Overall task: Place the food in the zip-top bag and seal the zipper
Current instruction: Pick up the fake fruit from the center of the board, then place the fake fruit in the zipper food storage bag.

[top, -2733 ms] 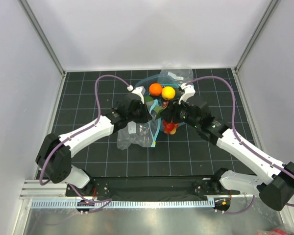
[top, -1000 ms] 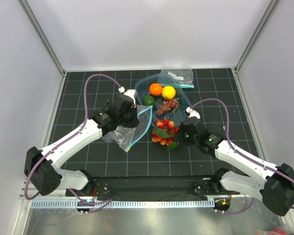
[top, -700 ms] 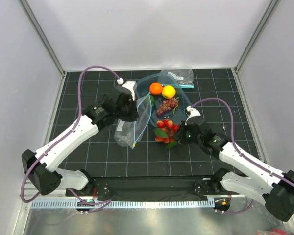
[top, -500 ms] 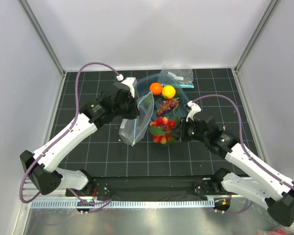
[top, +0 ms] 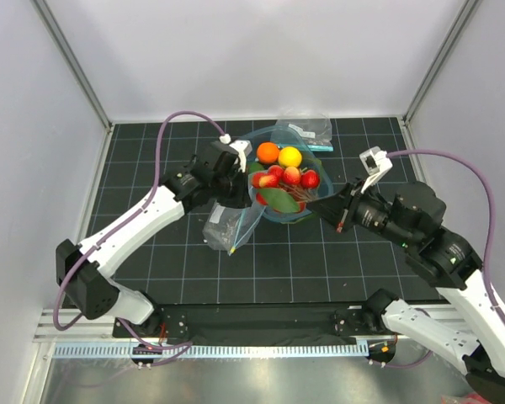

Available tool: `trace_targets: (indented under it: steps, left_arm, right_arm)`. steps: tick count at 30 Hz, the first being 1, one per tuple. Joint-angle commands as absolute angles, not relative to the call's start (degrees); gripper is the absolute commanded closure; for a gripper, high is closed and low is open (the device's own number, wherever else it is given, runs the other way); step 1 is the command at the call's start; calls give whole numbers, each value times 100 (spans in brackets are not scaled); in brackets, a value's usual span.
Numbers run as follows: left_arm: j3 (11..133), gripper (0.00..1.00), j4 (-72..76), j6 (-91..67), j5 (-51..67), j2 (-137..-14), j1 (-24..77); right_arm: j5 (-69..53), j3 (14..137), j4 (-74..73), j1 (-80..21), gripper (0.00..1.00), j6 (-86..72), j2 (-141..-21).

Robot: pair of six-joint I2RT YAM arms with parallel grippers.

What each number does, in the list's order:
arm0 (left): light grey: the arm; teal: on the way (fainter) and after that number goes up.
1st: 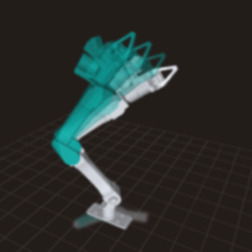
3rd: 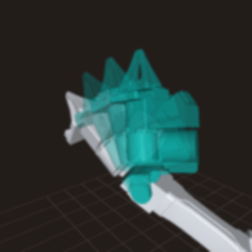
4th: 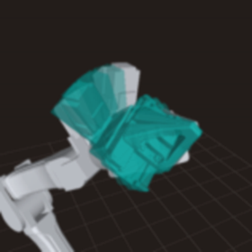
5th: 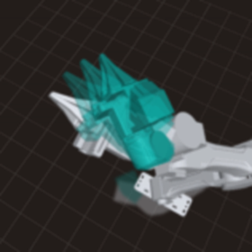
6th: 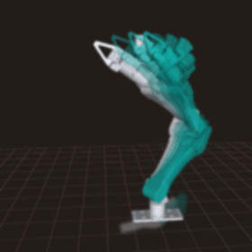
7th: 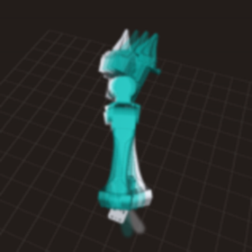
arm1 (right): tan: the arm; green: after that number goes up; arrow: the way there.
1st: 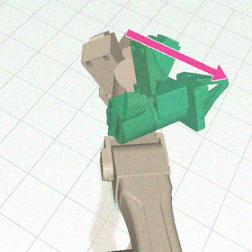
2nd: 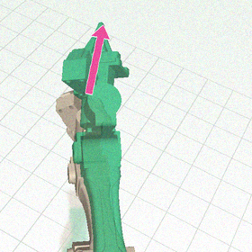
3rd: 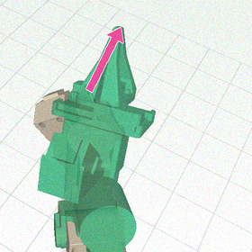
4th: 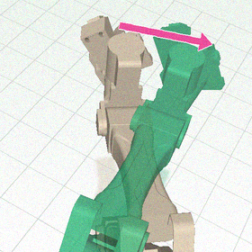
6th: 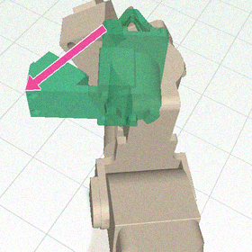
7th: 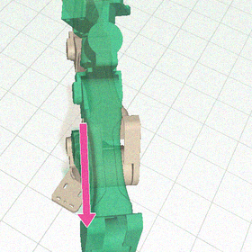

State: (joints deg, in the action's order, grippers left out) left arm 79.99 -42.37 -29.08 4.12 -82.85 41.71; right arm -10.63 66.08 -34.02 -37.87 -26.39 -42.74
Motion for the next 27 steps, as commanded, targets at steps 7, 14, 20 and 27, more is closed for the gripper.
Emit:
trace_targets:
  steps: [7, 14, 20, 27]
  left_arm:
    - [7603, 100, -3340, -2760, 1265, -7955, 4122]
    - [7040, 100, -2786, -3023, 1546, -7506, 3876]
    - [7031, 100, -2760, -3102, 1801, -7515, 3727]
    - [7005, 100, -2733, -3085, 1819, -7427, 3665]
  right_arm:
    - [-1142, 5574, -1092, -3797, 99, -3128, -4359]
    - [-1406, 4809, -651, -3806, 99, -3576, -4614]
    - [-1327, 4228, -790, -3850, 99, -3709, -4456]
    - [-1266, 4289, -1344, -3876, 99, -3569, -4641]
